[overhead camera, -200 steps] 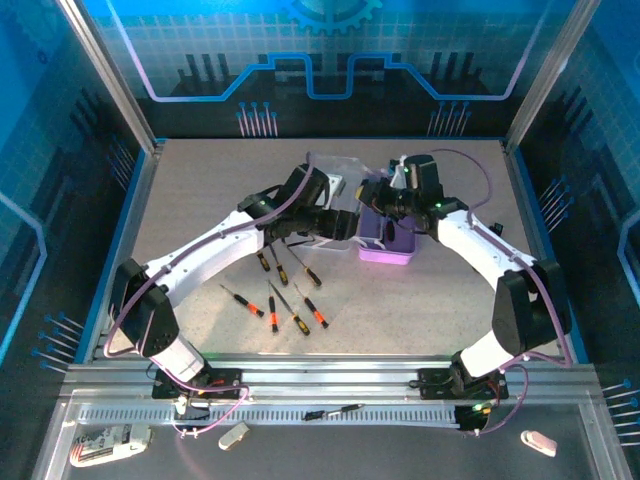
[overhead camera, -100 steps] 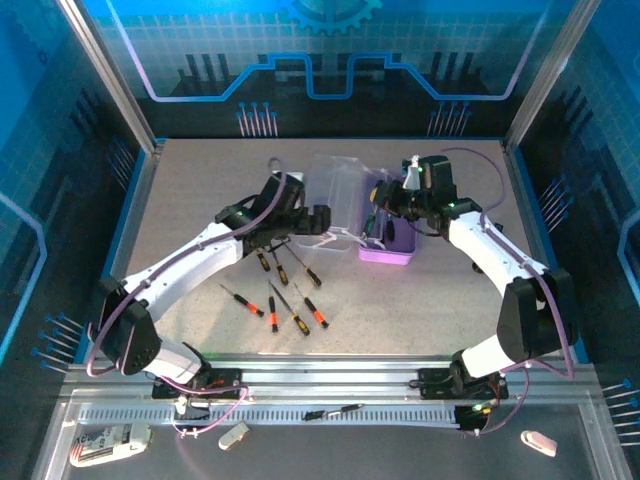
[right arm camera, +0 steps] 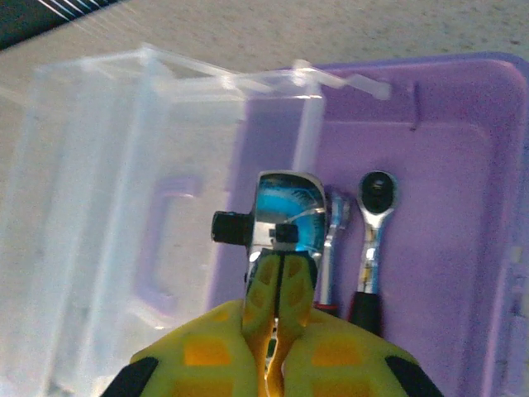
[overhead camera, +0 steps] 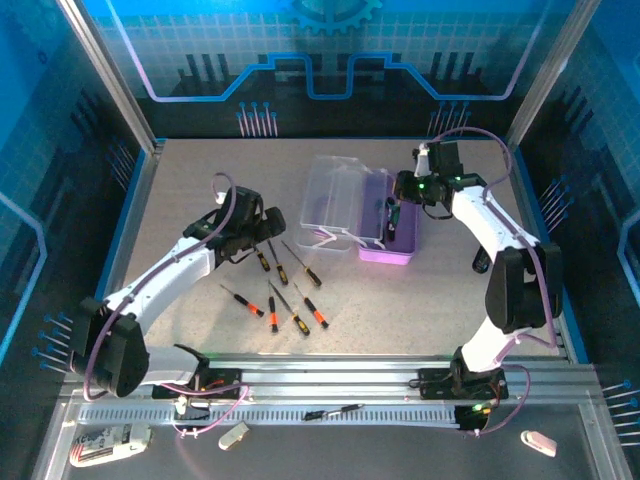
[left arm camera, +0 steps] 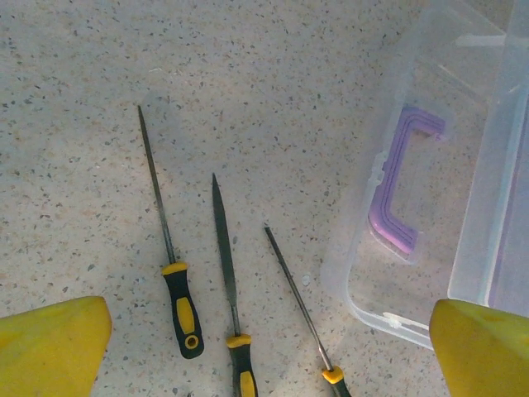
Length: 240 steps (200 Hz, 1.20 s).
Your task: Pack the tool kit
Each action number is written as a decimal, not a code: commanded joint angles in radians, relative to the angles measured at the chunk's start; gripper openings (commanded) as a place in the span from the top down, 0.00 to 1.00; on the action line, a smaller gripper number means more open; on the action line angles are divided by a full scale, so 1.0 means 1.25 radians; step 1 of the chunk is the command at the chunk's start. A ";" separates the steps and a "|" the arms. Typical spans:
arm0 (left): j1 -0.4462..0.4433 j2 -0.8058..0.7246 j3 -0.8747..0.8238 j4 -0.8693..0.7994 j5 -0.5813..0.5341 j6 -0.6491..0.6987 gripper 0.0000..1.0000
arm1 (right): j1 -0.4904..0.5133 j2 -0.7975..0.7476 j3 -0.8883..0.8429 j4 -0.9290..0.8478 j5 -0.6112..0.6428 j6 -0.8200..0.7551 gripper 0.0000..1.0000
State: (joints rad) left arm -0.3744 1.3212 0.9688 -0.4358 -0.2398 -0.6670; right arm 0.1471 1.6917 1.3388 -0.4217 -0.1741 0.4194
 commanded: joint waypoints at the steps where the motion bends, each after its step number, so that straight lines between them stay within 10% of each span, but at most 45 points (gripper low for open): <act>1: 0.010 -0.016 -0.020 0.012 -0.006 -0.026 0.01 | -0.010 0.038 0.044 -0.059 0.064 -0.072 0.96; 240: 0.027 -0.008 -0.004 -0.011 0.011 -0.005 0.01 | 0.049 0.303 0.183 -0.171 0.245 -0.067 0.92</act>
State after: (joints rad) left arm -0.3546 1.3216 0.9504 -0.4362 -0.2386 -0.6819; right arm 0.2028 2.0651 1.5654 -0.6235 0.1326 0.3145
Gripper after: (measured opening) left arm 0.994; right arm 0.100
